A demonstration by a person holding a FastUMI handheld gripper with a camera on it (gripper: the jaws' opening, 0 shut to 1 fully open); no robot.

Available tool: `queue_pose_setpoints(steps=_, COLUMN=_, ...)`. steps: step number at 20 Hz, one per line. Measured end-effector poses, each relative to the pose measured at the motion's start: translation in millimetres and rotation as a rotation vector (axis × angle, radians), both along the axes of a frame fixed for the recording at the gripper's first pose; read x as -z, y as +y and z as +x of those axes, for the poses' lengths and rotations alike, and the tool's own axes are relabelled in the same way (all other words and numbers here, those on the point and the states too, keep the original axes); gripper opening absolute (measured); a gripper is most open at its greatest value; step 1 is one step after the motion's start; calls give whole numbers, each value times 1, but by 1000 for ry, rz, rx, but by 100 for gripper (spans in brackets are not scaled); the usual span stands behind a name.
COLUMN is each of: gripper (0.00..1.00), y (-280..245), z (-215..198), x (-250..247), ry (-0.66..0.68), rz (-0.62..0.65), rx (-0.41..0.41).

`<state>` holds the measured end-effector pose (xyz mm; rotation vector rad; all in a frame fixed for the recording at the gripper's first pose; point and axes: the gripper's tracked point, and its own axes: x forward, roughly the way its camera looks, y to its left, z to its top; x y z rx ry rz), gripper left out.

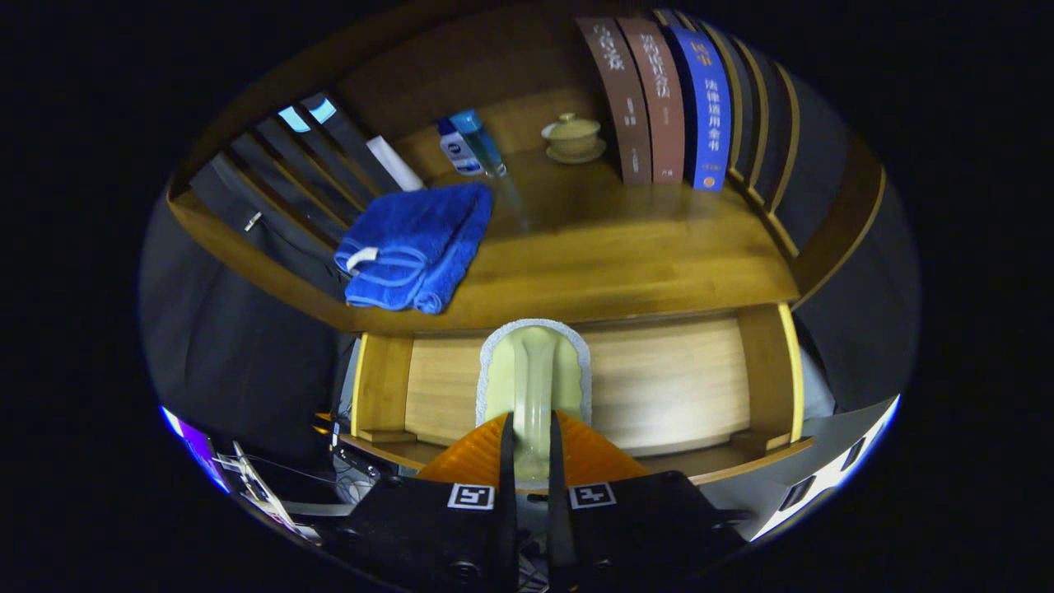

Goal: Pull open the drawer, take out the items inside it, and place them on the countertop above the cabinet.

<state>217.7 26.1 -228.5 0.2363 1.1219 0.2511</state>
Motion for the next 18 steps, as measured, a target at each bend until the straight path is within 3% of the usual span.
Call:
queue_pose_setpoints(steps=5, gripper=18, y=-11, z=73, x=-25, ry=-129, rz=-90, rx=39)
queue_pose_setpoints(steps=8, gripper=18, y=-3, z=112, x=-14, ry=-128, rz=-110, rx=63)
queue_pose_setpoints(steps=18, gripper=21, y=27, z=160, x=54, ry=-57, rz=-232, rx=14)
